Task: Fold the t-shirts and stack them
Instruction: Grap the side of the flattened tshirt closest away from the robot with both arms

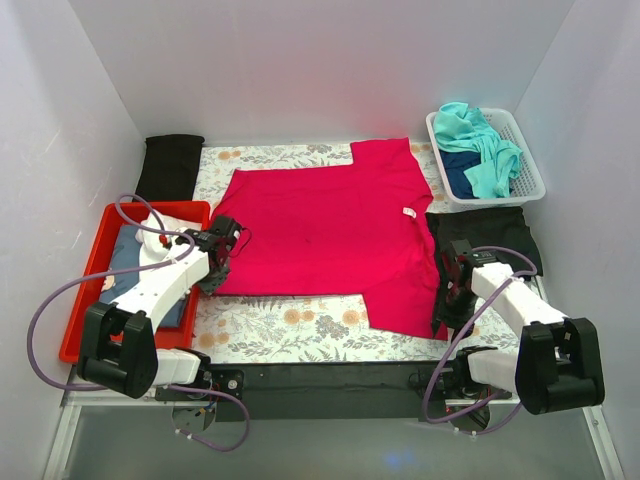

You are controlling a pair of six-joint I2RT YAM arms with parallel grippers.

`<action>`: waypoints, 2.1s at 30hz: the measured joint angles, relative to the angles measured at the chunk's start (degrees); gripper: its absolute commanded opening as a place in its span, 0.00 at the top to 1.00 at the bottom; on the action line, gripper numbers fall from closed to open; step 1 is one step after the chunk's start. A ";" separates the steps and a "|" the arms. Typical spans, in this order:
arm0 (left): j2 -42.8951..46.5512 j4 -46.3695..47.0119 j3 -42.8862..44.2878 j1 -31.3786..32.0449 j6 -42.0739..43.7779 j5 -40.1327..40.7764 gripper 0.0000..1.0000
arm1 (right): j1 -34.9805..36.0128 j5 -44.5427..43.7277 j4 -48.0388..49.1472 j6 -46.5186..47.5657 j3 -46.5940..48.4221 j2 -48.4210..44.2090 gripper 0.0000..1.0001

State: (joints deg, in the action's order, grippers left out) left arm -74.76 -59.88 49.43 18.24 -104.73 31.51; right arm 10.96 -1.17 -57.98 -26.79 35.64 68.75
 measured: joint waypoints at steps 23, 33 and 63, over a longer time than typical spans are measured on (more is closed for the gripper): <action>0.11 2.10 0.02 -3.15 4.85 -1.75 1.00 | -4.24 1.79 10.03 -0.20 -1.29 2.93 0.52; 2.91 1.86 0.22 -3.15 4.87 -1.79 1.00 | -4.26 1.31 8.72 -0.33 0.61 7.13 0.53; 6.49 1.57 0.24 -3.50 5.29 -2.16 1.00 | -4.24 -4.92 3.54 -1.84 9.57 -0.24 0.99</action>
State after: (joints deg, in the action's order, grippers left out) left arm -68.27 -58.30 49.67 14.74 -99.44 29.34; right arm 6.72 -6.09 -54.43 -28.62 45.21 68.51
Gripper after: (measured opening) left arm 0.022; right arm 0.020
